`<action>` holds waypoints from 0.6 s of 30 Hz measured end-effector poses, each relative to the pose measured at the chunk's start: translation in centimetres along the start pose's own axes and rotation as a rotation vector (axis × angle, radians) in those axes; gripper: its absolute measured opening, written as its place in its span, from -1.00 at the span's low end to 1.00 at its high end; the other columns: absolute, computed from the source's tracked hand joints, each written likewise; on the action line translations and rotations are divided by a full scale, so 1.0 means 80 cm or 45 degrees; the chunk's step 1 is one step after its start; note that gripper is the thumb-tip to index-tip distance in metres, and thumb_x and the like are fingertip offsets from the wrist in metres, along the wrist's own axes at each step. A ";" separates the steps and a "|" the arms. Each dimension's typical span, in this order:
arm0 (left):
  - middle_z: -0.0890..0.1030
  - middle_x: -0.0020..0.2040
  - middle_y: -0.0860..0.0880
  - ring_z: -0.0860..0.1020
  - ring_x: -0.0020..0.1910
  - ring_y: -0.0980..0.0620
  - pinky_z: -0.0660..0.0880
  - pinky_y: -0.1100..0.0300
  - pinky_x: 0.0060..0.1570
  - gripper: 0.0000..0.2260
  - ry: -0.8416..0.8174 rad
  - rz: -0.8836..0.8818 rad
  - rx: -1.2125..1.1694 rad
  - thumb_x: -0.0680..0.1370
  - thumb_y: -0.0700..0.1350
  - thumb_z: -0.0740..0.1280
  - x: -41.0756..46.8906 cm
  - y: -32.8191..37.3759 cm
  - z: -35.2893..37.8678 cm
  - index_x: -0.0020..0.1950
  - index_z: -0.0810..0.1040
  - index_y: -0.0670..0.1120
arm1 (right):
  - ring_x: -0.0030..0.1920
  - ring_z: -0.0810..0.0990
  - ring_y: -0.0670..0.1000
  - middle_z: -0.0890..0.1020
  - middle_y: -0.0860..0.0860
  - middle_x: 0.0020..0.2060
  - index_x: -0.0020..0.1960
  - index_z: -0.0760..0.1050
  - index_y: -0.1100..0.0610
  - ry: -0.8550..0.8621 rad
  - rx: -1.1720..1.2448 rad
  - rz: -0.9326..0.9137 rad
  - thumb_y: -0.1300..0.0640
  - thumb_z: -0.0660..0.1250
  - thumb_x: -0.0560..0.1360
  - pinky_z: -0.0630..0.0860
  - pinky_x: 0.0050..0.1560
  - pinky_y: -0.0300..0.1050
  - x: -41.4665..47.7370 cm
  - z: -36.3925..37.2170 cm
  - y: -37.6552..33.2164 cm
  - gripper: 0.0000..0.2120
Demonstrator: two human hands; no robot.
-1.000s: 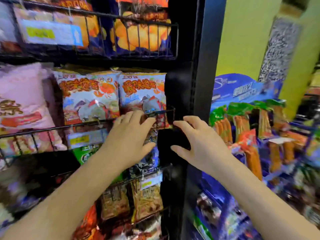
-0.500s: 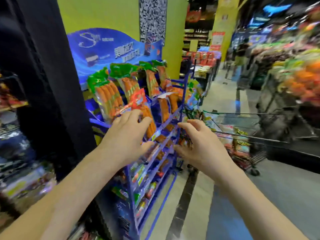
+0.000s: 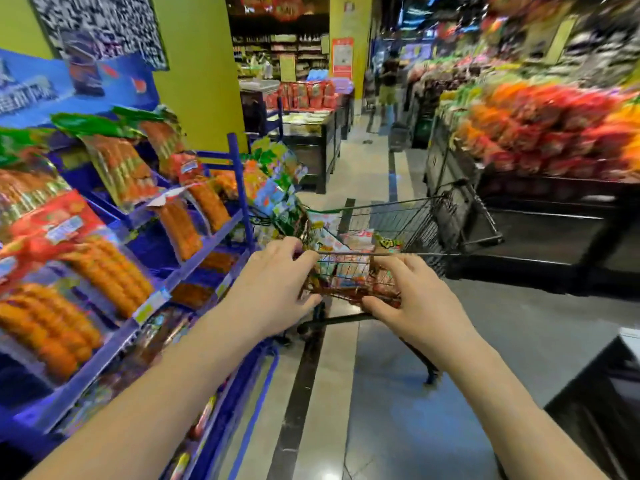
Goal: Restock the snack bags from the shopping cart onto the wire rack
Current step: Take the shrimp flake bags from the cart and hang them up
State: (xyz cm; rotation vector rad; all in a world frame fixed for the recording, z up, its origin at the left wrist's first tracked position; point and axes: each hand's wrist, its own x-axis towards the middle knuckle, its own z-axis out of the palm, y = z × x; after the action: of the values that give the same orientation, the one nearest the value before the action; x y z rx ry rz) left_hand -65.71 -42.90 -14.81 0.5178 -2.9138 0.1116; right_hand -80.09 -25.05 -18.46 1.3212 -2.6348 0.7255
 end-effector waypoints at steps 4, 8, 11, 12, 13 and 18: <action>0.32 0.49 -0.07 0.33 0.48 -0.12 0.41 -0.05 0.35 -0.40 -0.030 0.039 -0.027 0.60 0.24 0.32 0.067 0.023 0.029 0.56 0.30 0.04 | 0.38 0.46 0.06 0.43 -0.03 0.41 0.52 0.36 -0.04 -0.031 -0.007 0.083 -0.20 0.42 0.50 0.49 0.33 0.07 0.037 -0.002 0.058 -0.35; 0.36 0.45 -0.08 0.35 0.44 -0.13 0.45 -0.08 0.32 -0.40 -0.068 0.064 -0.054 0.59 0.25 0.32 0.128 0.024 0.065 0.55 0.33 0.03 | 0.38 0.45 0.03 0.40 -0.06 0.43 0.54 0.31 -0.07 -0.077 0.005 0.132 -0.23 0.40 0.51 0.51 0.31 0.05 0.079 0.012 0.099 -0.34; 0.35 0.45 -0.07 0.35 0.45 -0.13 0.44 -0.09 0.34 -0.40 -0.102 0.075 -0.067 0.58 0.25 0.32 0.173 0.013 0.092 0.55 0.32 0.04 | 0.37 0.46 0.02 0.41 -0.05 0.41 0.53 0.32 -0.07 -0.097 0.056 0.181 -0.22 0.41 0.51 0.53 0.30 0.07 0.111 0.030 0.122 -0.34; 0.35 0.45 -0.07 0.34 0.45 -0.13 0.44 -0.09 0.35 -0.40 -0.115 0.079 -0.077 0.58 0.25 0.32 0.189 0.008 0.101 0.55 0.31 0.05 | 0.38 0.46 0.02 0.42 -0.05 0.41 0.52 0.32 -0.07 -0.104 0.063 0.195 -0.22 0.41 0.50 0.52 0.31 0.06 0.122 0.037 0.128 -0.34; 0.35 0.45 -0.07 0.34 0.45 -0.13 0.43 -0.10 0.35 -0.41 -0.126 0.085 -0.088 0.58 0.24 0.32 0.205 0.003 0.110 0.55 0.31 0.05 | 0.38 0.46 0.02 0.42 -0.05 0.41 0.52 0.32 -0.07 -0.111 0.063 0.204 -0.22 0.41 0.51 0.52 0.31 0.06 0.134 0.045 0.135 -0.34; 0.32 0.48 -0.07 0.33 0.47 -0.12 0.45 -0.08 0.34 -0.41 -0.157 0.117 -0.146 0.60 0.22 0.32 0.294 -0.037 0.149 0.57 0.29 0.06 | 0.36 0.47 0.00 0.42 -0.06 0.39 0.53 0.31 -0.07 -0.147 0.033 0.250 -0.22 0.39 0.53 0.50 0.28 -0.02 0.214 0.082 0.158 -0.37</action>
State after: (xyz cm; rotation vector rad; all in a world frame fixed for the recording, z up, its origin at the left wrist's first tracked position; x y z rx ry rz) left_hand -88.31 -54.79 -21.95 0.3856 -3.0418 -0.0774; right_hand -99.71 -34.12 -23.79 1.1542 -2.8872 0.7302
